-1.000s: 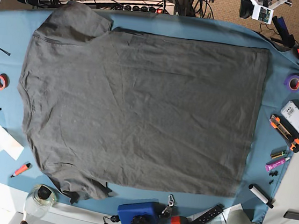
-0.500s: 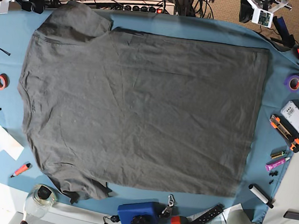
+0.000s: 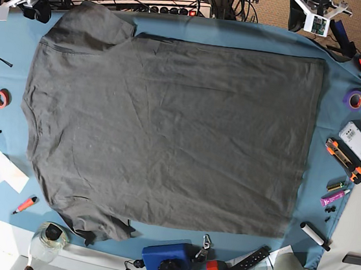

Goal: Fold the T-shirt properly
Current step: 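Move both grippers down to the shirt edge nearest the robot base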

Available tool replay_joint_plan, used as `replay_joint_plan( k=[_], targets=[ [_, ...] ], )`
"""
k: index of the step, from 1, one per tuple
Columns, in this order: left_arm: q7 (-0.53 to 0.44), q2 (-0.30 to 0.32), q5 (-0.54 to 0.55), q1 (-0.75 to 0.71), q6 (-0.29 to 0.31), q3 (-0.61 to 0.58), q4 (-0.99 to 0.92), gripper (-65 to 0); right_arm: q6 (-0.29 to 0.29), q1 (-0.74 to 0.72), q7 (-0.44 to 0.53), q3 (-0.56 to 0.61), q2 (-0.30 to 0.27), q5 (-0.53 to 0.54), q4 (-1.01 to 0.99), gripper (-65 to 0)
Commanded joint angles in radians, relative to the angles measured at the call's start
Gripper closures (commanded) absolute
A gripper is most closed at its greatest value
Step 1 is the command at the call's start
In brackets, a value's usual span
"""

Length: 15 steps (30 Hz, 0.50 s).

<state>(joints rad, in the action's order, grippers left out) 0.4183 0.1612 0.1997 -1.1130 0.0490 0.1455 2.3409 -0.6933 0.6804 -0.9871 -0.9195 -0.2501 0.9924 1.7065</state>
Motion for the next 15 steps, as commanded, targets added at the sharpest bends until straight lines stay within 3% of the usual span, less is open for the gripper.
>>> replay_joint_plan(
  k=[1, 8, 11, 15],
  targets=[
    [-0.023, 0.003, 0.003, -0.014, 0.003, 0.002, 0.015, 0.0, -0.005, -0.003, 0.021, -0.008, -0.025, 0.013, -0.005, -30.1],
    [-0.023, 0.003, 0.003, -0.014, 0.003, 0.002, 0.015, 0.0, -0.005, -0.032, -0.008, 0.013, -0.05, 0.05, -0.052, -30.1],
    [-0.023, 0.002, 0.003, -0.014, 0.003, 0.002, 0.015, 0.0, -0.005, -0.032, -0.015, 0.091, -0.049, 0.043, -0.052, -30.1],
    [-0.023, 0.002, 0.003, -0.014, 0.003, 0.002, 0.015, 0.0, -0.005, -0.039, 0.028, 0.233, -0.041, -0.051, -0.052, -30.1]
  ],
)
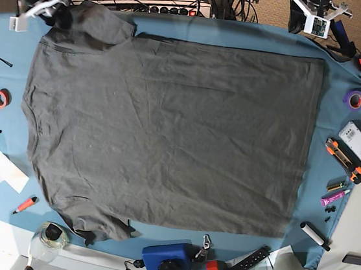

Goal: Fold the T-shirt properly
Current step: 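Move both grippers down to the shirt edge nearest the robot base, then grasp the grey shirt edge at both corners with both grippers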

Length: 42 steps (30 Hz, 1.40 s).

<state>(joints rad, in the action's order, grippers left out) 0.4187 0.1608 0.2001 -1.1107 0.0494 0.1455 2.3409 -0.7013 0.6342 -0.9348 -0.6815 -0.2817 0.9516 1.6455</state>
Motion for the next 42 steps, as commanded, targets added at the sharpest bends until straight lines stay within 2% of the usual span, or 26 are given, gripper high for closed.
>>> replay_joint_plan(
  k=[1, 5, 10, 15, 16, 19, 21, 25, 28, 30, 35, 38, 40, 42],
  targets=[
    [-0.023, 0.002, 0.003, -0.016, 0.003, 0.002, 0.015, 0.0, 0.003, 0.005, -0.003, 0.021, -0.005, -0.04, 0.009, -30.1],
    [-0.023, 0.0, 0.003, -0.016, 0.003, 0.002, 0.015, 0.0, 0.003, -0.002, 0.007, 0.046, 0.021, -0.1, 0.009, -30.1],
    [-0.034, 0.0, 0.003, -0.011, 0.003, 0.002, 0.015, 0.0, 0.003, 0.004, -0.049, 0.046, 0.024, -0.104, 0.009, -30.1],
    [-0.037, 0.0, 0.003, 0.064, 0.003, 0.002, 0.015, 0.0, 0.003, 0.014, -0.053, 0.045, 0.024, -0.103, 0.009, -30.1],
    [-0.037, 0.0, 0.003, 0.082, 0.004, 0.002, 0.015, -2.7, 0.003, 0.014, -0.055, 0.045, 0.024, -0.103, 0.009, -30.1],
    [-0.037, 0.0, 0.003, 0.112, 0.003, 0.002, 0.015, -19.7, 0.003, 0.014, -0.062, 0.045, 0.024, -0.104, 0.009, -30.1],
    [-0.037, -0.003, 0.002, 0.119, -0.003, 0.002, 0.015, -25.5, 0.003, 0.014, -0.064, 0.045, 0.024, -0.104, 0.009, -30.1],
    [-0.009, -0.014, 0.002, 0.151, -0.062, 0.002, 0.015, -25.6, 0.003, 0.014, -0.068, 0.045, 0.024, -0.104, 0.009, -30.1],
    [0.117, -0.014, 0.002, 0.219, -0.16, 0.002, 0.015, -25.6, 0.003, 0.014, -0.068, 0.045, 0.024, -0.104, 0.009, -30.1],
    [0.145, -0.014, 0.002, 0.246, -0.192, 0.002, 0.015, -25.6, 0.003, 0.014, -0.07, 0.045, 0.024, -0.104, 0.009, -30.1],
    [0.142, -0.042, 0.001, 0.253, -0.233, 0.012, 0.015, -25.6, 0.003, 0.014, -0.09, 0.045, 0.024, -0.104, 0.009, -30.1],
    [0.143, -0.067, 0.005, 0.262, -0.233, 0.083, 0.015, -25.6, 0.003, 0.014, -0.091, 0.045, 0.024, -0.104, 0.009, -30.1],
    [0.143, -0.069, 0.049, 0.271, -0.233, 0.154, 0.015, -25.6, 0.003, 0.014, -0.091, 0.045, 0.023, -0.104, 0.009, -30.1],
    [0.144, -0.069, 0.137, 0.284, -0.23, 0.224, -0.012, -25.6, 0.003, 0.014, -0.09, 0.045, 0.023, -0.103, 0.009, -30.1]
  ],
)
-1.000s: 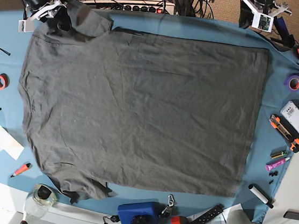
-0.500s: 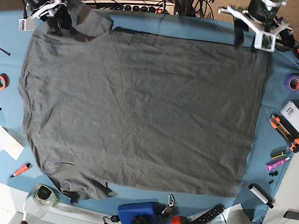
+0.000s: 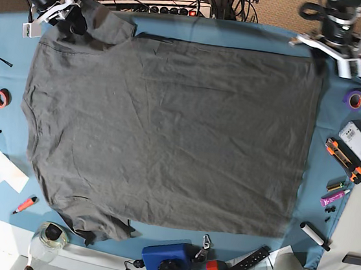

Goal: Fold the T-shirt properly
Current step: 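Grasp the grey shirt edge at both corners with both grippers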

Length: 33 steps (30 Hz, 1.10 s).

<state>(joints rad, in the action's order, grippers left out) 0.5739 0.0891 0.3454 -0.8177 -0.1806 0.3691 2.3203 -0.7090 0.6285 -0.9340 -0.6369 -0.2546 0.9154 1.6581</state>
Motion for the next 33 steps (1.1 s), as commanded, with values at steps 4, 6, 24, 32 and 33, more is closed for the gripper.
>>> replay_joint_plan(
  k=[4, 6, 24, 32, 33],
  targets=[
    [0.008, -0.014, 0.141, 0.022, 0.086, 0.083, -0.072, -25.6, 0.011, 0.02, -0.09, 0.001, -0.004, -0.067, -0.003, -30.1],
    [0.015, -0.031, 0.225, 0.038, 0.165, 0.095, -0.103, -25.6, 0.011, 0.02, -0.087, 0.001, -0.003, -0.067, -0.003, -30.1],
    [-0.006, -0.047, 0.198, 0.167, 0.273, 0.137, -0.332, -25.6, 0.011, 0.02, -0.095, 0.001, -0.003, -0.067, -0.003, -30.1],
    [0.066, -0.044, 0.306, 0.175, 0.363, 0.168, -0.362, -25.6, 0.011, 0.02, -0.094, 0.001, -0.003, -0.067, -0.003, -30.1],
    [0.064, -0.044, 0.306, 0.175, 0.363, 0.162, -0.362, -25.6, 0.011, 0.02, -0.094, 0.001, -0.003, -0.067, -0.003, -30.1]
  ],
)
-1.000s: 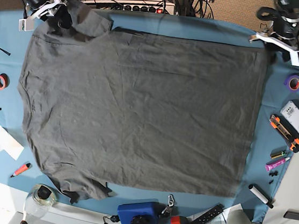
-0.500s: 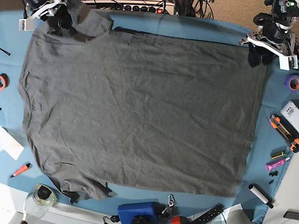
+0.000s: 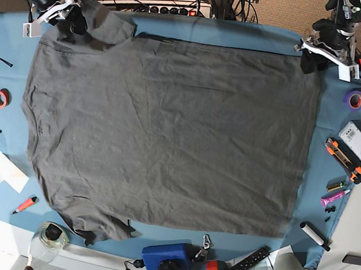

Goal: Fold the T-shirt properly
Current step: 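Grasp the grey shirt edge at both corners with both grippers, then lift the grasped edge with both grippers and pull it taut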

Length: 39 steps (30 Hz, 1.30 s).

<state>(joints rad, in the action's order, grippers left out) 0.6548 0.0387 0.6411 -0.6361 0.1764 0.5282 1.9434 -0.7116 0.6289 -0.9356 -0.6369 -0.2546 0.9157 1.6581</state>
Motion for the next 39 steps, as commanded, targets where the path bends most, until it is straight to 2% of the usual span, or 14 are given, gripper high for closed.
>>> replay_joint_plan(
  k=[1, 5, 9, 10, 12, 14, 16, 21, 25, 30, 35, 39],
  targets=[
    [-0.017, 0.006, 0.011, -0.006, 0.006, -0.003, 0.015, -25.6, 0.014, 0.019, -0.092, 0.001, -0.003, -0.067, -0.003, -30.1],
    [-0.017, 0.006, 0.01, -0.006, 0.009, -0.043, 0.015, -25.5, 0.014, 0.019, -0.091, 0.001, -0.003, -0.048, -0.003, -30.1],
    [-0.027, 0.006, 0.0, -0.003, 0.008, -0.06, 0.015, -18.5, 0.014, 0.019, -0.091, 0.001, -0.003, -0.034, -0.003, -29.9],
    [-0.027, 0.006, -0.011, 0.003, 0.002, -0.06, 0.015, -15.8, 0.014, 0.019, -0.091, 0.001, -0.003, -0.034, -0.003, -27.7],
    [-0.027, 0.006, -0.041, 0.015, -0.006, -0.06, 0.015, -8.9, 0.014, 0.019, -0.09, 0.001, -0.003, -0.034, -0.003, -18.5],
    [-0.028, 0.006, -0.047, 0.026, -0.066, -0.06, 0.015, -0.1, 0.014, 0.019, -0.087, 0.001, -0.003, -0.034, -0.003, -7.3],
    [-0.047, 0.006, -0.06, 0.033, -0.122, -0.06, 0.015, 0.0, 0.014, 0.019, -0.085, 0.001, -0.003, -0.034, -0.003, 0.0],
    [-0.066, 0.006, -0.091, 0.035, -0.124, -0.06, 0.016, 0.0, 0.014, 0.019, -0.082, 0.0, -0.003, -0.026, -0.003, 0.0],
    [-0.004, 0.006, -0.09, 0.032, -0.124, -0.058, 0.022, 0.0, 0.014, 0.02, -0.112, -0.013, -0.003, 0.003, -0.003, 0.0],
    [0.027, 0.005, -0.087, -0.008, -0.124, -0.058, 0.078, 0.0, 0.014, 0.061, -0.143, -0.1, -0.003, 0.116, -0.002, 0.0],
    [0.027, 0.006, -0.087, -0.068, -0.124, -0.058, 0.164, 0.0, 0.014, 0.09, -0.228, -0.215, -0.003, 0.238, -0.002, 0.0],
    [0.037, 0.006, -0.088, -0.094, -0.124, -0.058, 0.188, 0.0, 0.014, 0.092, -0.301, -0.251, -0.003, 0.3, -0.002, 0.0]
  ],
)
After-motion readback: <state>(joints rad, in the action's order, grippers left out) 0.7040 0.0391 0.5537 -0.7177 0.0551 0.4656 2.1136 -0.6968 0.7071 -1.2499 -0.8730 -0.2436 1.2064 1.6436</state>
